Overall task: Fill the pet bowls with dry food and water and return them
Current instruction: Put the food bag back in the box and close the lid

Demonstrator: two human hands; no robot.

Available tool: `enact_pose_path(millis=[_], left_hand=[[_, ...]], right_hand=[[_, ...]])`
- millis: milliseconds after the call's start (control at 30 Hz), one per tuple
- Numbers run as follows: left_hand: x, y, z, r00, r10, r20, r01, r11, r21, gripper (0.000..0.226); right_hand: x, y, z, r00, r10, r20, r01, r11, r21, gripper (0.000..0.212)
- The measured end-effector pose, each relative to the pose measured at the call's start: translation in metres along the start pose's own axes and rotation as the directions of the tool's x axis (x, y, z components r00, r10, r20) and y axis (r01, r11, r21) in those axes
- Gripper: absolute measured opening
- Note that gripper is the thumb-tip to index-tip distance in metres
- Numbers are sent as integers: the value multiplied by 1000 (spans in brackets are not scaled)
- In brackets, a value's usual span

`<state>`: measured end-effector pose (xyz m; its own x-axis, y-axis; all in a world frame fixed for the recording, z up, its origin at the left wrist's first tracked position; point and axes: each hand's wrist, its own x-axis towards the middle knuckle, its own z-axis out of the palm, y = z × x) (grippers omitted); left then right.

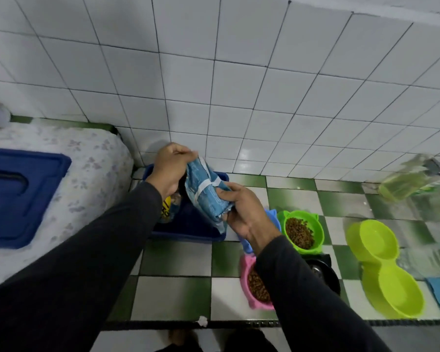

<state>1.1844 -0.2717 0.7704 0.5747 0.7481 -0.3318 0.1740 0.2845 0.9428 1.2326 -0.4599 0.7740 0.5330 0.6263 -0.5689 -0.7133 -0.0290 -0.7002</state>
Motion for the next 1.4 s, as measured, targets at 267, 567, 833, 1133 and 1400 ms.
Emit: enact_pose_path(millis=[267, 567, 833, 1133, 1400], left_hand=[[27, 4, 7, 977, 125, 174, -162, 962, 220, 17], [31, -33, 4, 964, 37, 262, -135, 920, 368, 16], [35, -51, -14, 964, -60, 260, -86, 854, 513, 32], [-17, -75, -26, 976, 45, 213, -159, 815, 557, 50], [-41, -72, -47, 959, 192, 208, -280, 757, 591, 39]], right_hand=[[9, 29, 24, 998, -35, -52, 29, 993, -111, 35], [30, 55, 28, 988, -58, -140, 11, 949, -316, 40], [52, 64, 25, 953, -198, -228, 32, 818, -574, 59], [49, 65, 18, 867, -464, 182, 249, 89, -964, 49], [47, 60, 8, 867, -349, 355, 204, -403, -892, 58]])
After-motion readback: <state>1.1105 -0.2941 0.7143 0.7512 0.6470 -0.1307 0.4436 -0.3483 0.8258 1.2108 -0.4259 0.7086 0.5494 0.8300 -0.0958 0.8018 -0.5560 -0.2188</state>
